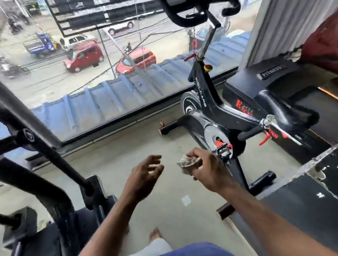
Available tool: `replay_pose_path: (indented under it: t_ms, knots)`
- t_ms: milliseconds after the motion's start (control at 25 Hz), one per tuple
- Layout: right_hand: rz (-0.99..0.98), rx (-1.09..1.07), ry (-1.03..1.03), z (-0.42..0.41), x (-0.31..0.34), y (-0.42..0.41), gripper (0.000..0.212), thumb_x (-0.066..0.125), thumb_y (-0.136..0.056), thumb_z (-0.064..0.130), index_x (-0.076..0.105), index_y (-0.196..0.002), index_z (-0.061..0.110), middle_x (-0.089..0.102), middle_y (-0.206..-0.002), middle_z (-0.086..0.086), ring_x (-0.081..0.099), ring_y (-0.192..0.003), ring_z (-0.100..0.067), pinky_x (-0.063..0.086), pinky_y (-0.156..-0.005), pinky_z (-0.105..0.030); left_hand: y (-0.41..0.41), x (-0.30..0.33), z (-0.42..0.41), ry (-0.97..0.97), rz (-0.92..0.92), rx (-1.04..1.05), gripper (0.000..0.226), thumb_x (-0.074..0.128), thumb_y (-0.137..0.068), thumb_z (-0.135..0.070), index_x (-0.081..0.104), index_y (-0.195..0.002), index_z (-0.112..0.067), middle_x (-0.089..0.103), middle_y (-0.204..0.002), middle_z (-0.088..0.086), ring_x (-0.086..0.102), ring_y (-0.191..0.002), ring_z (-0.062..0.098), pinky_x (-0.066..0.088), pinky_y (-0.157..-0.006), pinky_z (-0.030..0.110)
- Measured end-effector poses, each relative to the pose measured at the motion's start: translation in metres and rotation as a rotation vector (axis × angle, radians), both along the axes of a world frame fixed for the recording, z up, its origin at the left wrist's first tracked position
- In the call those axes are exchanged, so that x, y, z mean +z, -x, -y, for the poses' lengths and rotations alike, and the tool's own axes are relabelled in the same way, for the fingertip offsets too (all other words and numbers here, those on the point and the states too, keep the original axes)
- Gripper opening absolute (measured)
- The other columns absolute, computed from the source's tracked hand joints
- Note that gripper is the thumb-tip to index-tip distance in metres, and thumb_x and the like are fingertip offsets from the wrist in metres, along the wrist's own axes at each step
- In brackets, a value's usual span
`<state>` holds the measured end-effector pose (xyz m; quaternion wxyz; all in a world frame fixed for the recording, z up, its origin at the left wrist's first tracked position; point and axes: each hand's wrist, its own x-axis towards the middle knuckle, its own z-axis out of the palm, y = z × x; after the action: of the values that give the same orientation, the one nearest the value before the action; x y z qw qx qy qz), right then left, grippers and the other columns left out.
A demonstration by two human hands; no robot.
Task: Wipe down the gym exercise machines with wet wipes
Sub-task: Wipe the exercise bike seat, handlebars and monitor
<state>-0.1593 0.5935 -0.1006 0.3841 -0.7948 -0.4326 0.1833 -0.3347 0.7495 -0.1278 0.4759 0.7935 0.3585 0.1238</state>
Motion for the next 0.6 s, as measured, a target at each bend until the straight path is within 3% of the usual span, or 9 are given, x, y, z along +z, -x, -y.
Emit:
replay_pose_path:
  t_ms: [200, 400, 600]
  knots:
    - [0.027, -0.104, -0.024, -0.072, 0.009, -0.036, 0.025, 0.082, -0.084, 0.035, 0.067, -0.098, 0.021, 0.07, -0.092, 0.004, 0.071, -0.075, -0.019, 0.057, -0.066, -0.036, -0.047, 0.011, -0.101, -0.011, 0.001, -0.092, 0.026, 0.067, -0.101, -0.029, 0.066, -0.127, -0.03, 0.071, -0.115, -0.011, 0.068, -0.099, -0.004, 0.059, -0.092, 0.034]
    - [-0.026, -0.214, -0.021, -0.108, 0.004, -0.073, 0.023, 0.079, -0.084, 0.038, 0.066, -0.096, 0.024, 0.071, -0.089, 0.007, 0.071, -0.073, -0.015, 0.058, -0.067, -0.037, -0.109, 0.023, -0.156, -0.075, -0.002, -0.172, 0.025, 0.068, -0.1, -0.025, 0.068, -0.125, -0.026, 0.072, -0.112, -0.01, 0.065, -0.09, -0.015, 0.048, -0.075, 0.004]
    - [0.01, -0.284, -0.035, -0.119, 0.002, -0.132, 0.019, 0.081, -0.084, 0.027, 0.07, -0.098, 0.02, 0.07, -0.09, 0.005, 0.07, -0.077, -0.016, 0.056, -0.068, -0.028, -0.181, 0.02, -0.17, -0.077, -0.014, -0.252, 0.026, 0.069, -0.099, -0.026, 0.07, -0.125, -0.026, 0.072, -0.114, -0.012, 0.065, -0.095, -0.013, 0.046, -0.079, 0.003]
